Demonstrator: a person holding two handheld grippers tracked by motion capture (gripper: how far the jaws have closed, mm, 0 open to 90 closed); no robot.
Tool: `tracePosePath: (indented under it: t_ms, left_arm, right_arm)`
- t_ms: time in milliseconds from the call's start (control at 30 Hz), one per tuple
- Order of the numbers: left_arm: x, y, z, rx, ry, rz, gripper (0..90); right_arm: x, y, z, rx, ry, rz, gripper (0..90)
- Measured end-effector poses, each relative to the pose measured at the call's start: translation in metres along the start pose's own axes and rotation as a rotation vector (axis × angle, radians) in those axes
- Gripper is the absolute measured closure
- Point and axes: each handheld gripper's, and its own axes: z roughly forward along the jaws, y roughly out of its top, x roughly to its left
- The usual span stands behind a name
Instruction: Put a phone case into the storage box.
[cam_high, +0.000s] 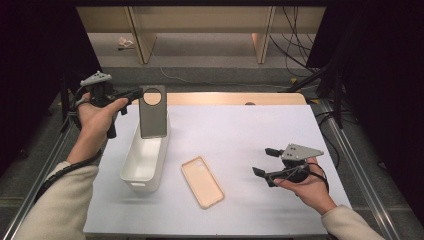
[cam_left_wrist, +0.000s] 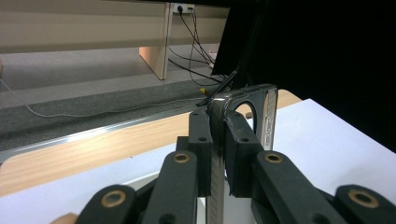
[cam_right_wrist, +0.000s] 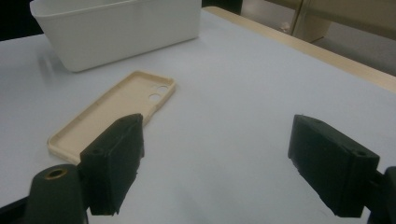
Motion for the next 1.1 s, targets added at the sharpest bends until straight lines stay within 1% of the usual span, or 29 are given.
tracePosePath:
  t_ms: [200,433,600,767,1100]
  left_arm:
    - [0.007,0.002,0.001,0.000,0.006,0.011,82.1]
    - [0.016,0.000,0.004,0.006,0.017,0.008,82.1]
    - [0.019,-0.002,0.007,0.009,0.023,0.014,82.1]
    - [0.025,-0.003,0.010,0.012,0.032,0.011,82.1]
    - [0.027,-0.003,0.016,0.017,0.036,0.024,82.1]
  right_arm:
    - [0.000,0.000,0.000,0.002,0.000,0.000,19.5]
    - [0.000,0.000,0.000,0.002,0.000,0.000,19.5]
    - [0.000,0.000,0.000,0.003,-0.001,0.000,19.6]
    - [0.000,-0.001,0.000,0.003,-0.002,-0.004,19.6]
    - [0.000,-0.001,0.001,0.006,-0.001,-0.003,19.6]
